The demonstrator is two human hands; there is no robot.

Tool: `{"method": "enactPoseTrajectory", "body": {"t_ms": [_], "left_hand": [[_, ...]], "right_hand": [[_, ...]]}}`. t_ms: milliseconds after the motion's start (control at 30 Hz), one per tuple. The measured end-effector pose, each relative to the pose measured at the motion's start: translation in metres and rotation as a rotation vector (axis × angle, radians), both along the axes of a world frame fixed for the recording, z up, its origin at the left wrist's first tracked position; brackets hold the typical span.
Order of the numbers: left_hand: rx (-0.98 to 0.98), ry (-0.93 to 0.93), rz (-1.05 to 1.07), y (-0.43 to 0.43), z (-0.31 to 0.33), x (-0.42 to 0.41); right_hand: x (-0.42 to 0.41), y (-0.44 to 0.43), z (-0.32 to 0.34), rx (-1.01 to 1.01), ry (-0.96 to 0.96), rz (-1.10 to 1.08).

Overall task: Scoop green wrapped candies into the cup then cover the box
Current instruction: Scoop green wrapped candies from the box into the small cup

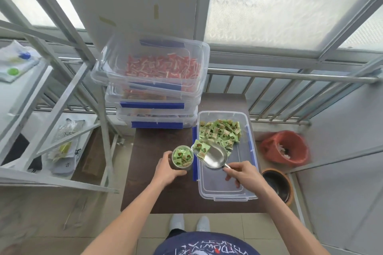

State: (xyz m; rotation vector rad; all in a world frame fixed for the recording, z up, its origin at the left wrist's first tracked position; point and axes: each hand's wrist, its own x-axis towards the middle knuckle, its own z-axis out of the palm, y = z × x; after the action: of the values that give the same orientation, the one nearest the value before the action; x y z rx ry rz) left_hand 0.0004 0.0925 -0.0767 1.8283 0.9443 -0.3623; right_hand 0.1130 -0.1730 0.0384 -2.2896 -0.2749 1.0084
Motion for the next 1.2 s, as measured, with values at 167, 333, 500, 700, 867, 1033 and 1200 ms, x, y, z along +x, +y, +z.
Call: {"method": "enactPoseTrajectory", "body": {"t_ms": [167,333,500,700,867,1033,1200], "left_hand": [[0.027,-0.196,-0.044,-0.005,0.003,0.005],[0.009,-0.192,-0.028,-0.005,0.005,0.005],[0.023,-0.15,-0.033,-0.003,0.008,0.006],[0.036,-0.163,-0.033,-0.002,0.007,0.005],[0.011,-0.177,-0.034,-0.002,0.008,0.004],[0.015,-0.185,-0.048,-0.001,0.011,0.003],[0.041,-0.172,-0.077,0.002,0.011,0.003]], "right_hand": [[0.0,0.035,0.024,-0.16,-0.123,0.18],[-0.013,0.083,0.058,-0.375,-0.329,0.302],[-0.024,0.109,0.104,-0.537,-0.499,0.413],[-0.03,0.121,0.127,-0.602,-0.564,0.439],[-0.037,0.128,0.083,-0.577,-0.551,0.444],[-0.044,0.116,0.057,-0.508,-0.548,0.334],[-0.025,0.062,0.046,-0.404,-0.421,0.128]]}}
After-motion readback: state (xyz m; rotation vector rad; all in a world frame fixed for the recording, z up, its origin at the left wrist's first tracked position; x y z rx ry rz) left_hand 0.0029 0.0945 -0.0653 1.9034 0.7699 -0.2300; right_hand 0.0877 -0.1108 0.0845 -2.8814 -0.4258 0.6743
